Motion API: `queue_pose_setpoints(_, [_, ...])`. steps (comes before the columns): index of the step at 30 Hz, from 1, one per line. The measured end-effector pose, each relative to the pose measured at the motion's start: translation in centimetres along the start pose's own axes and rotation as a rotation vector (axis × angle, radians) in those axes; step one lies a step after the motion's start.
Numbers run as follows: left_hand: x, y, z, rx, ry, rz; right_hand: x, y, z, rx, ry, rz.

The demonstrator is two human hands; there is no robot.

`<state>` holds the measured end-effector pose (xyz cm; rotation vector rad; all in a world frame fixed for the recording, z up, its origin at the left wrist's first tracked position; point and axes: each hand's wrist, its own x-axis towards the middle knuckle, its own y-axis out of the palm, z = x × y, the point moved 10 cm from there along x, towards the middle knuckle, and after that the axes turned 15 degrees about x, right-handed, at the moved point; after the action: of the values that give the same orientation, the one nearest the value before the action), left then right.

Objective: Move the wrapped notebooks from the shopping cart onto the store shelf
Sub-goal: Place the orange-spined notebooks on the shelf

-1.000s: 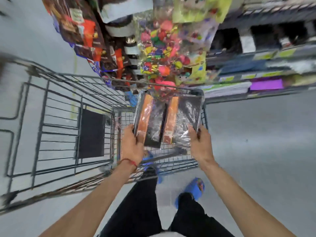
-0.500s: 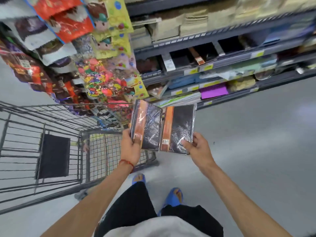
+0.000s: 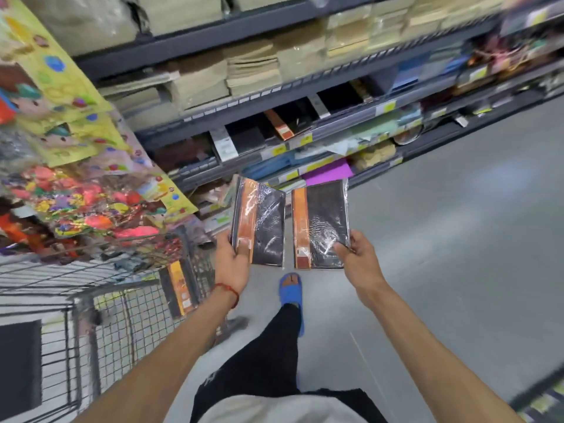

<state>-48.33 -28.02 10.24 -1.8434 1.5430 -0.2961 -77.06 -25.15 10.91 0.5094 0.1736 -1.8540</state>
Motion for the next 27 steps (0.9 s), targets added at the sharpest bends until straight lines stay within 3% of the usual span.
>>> queue_pose_setpoints(13, [14.3, 6.7, -8.9, 0.123, 0.004, -0.066, 19.3, -0.4, 6.9, -0.184, 0.056, 0.050])
queue_pose_setpoints(20, [16.2, 9.1, -11.2, 0.152, -0.054, -0.121, 27.6, -0.1, 8.1, -0.247, 0.131, 0.163])
queue_pose_setpoints(27, [14.5, 10.9, -11.6, 0.113, -0.240, -0.278, 34.5, 1.7, 8.7, -0.288, 0.194, 0.337])
